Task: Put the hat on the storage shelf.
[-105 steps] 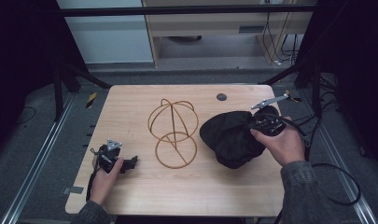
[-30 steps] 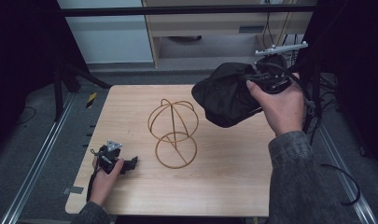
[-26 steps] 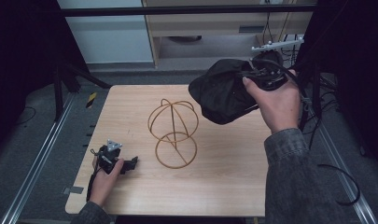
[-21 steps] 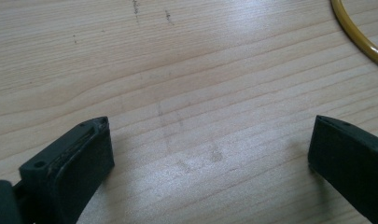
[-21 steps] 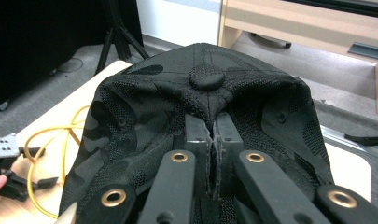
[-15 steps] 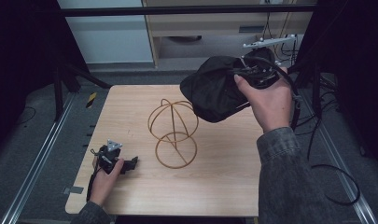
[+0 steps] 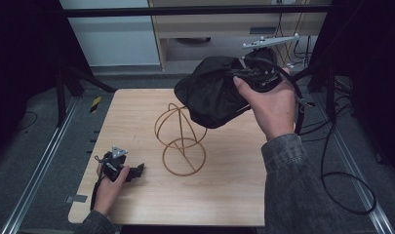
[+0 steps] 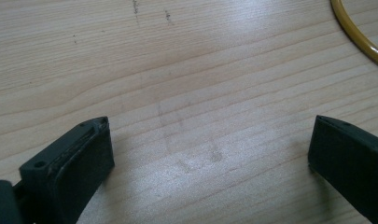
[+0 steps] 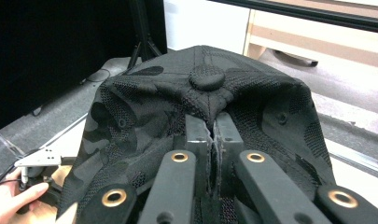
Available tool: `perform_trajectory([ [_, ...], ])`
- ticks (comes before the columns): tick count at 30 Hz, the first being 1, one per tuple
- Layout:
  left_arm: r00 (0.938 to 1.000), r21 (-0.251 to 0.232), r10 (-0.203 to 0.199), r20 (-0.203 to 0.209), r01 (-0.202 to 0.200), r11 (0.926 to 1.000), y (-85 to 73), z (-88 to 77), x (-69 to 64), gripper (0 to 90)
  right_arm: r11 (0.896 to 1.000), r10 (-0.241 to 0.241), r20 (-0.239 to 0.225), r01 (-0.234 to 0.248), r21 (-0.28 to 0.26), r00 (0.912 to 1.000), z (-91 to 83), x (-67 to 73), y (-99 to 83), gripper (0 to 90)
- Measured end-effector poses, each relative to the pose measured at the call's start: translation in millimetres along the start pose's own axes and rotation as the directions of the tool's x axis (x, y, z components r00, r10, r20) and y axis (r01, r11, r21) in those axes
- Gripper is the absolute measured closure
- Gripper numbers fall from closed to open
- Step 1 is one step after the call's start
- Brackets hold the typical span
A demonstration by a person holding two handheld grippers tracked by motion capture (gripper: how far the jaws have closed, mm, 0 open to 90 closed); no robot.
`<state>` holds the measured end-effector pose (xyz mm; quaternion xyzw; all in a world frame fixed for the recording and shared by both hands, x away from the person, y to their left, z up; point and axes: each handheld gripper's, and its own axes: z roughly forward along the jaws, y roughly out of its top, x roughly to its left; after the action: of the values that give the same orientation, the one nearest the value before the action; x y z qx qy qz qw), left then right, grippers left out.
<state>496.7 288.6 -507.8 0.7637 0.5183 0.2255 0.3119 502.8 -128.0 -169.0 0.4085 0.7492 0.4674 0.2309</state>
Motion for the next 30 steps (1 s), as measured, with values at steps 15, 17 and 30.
perform_trajectory([
  [15,1.0,-0.003,-0.003,0.0,0.003,1.0,0.0,0.3,-0.2,0.0,1.0,-0.002,-0.059,0.002,-0.009,0.9982,14.5,16.4,4.2,87.5],
  [17,1.0,-0.003,-0.003,0.0,0.003,1.0,0.0,0.3,-0.2,0.0,1.0,-0.005,-0.067,0.005,-0.006,0.9977,17.2,19.0,4.5,87.5],
  [30,1.0,-0.001,0.0,0.0,0.0,1.0,0.1,0.1,0.0,0.0,1.0,-0.014,-0.102,0.014,-0.002,0.9947,27.2,32.7,6.4,87.5],
])
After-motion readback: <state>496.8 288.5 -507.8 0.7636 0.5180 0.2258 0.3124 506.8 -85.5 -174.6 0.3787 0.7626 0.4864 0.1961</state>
